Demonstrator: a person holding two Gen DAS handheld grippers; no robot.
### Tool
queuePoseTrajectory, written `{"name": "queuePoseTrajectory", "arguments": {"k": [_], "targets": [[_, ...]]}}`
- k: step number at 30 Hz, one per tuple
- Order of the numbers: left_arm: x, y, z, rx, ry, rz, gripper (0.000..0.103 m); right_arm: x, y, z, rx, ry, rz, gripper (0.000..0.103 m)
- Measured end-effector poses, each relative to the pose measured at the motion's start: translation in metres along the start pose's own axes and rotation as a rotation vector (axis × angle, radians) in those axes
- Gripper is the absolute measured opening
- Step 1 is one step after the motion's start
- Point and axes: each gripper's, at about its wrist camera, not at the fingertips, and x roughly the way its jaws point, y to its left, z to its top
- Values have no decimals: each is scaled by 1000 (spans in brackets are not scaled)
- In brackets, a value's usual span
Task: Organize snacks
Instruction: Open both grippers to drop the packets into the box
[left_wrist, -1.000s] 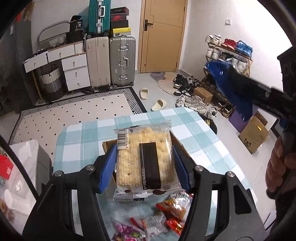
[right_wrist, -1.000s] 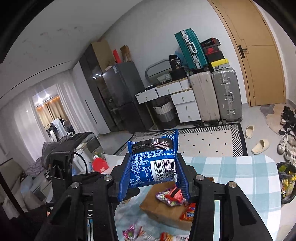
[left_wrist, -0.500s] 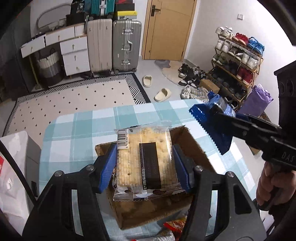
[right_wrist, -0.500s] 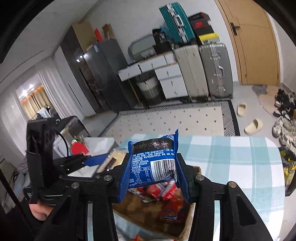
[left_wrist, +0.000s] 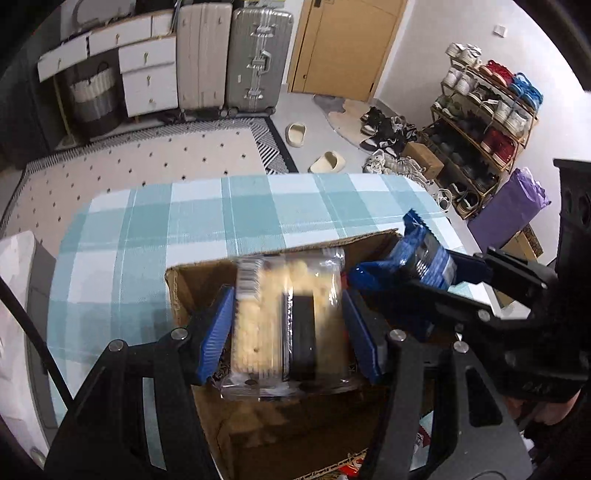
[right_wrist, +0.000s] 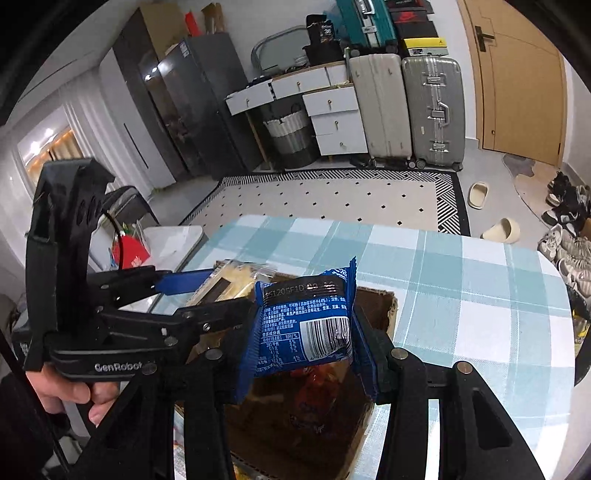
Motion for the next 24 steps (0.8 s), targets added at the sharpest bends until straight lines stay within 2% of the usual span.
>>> {"name": "queuePoseTrajectory", "arguments": {"k": [5,9,10,18,21,24], "targets": [[2,2,1,-7,10,5,59,4,5,-3,-30,5,-23,52],[-13,-2,-3,1,-17,32,74,-7,10,-4,-51,-28,-38,55],[-17,-2,-4,-2,-24,37,75,-10,11,-4,-52,-32,-35,56],[-66,-22,-21,39,-100,106,79,-48,24,-9,-56,-90,-26,61],[-86,-30,-31,67,-123,126,80,-66,31,-14,-57,-112,-25,66],[-108,-39,-43,95,-163,176,80,-85,38,-19,-58,-141,-23,72]]}}
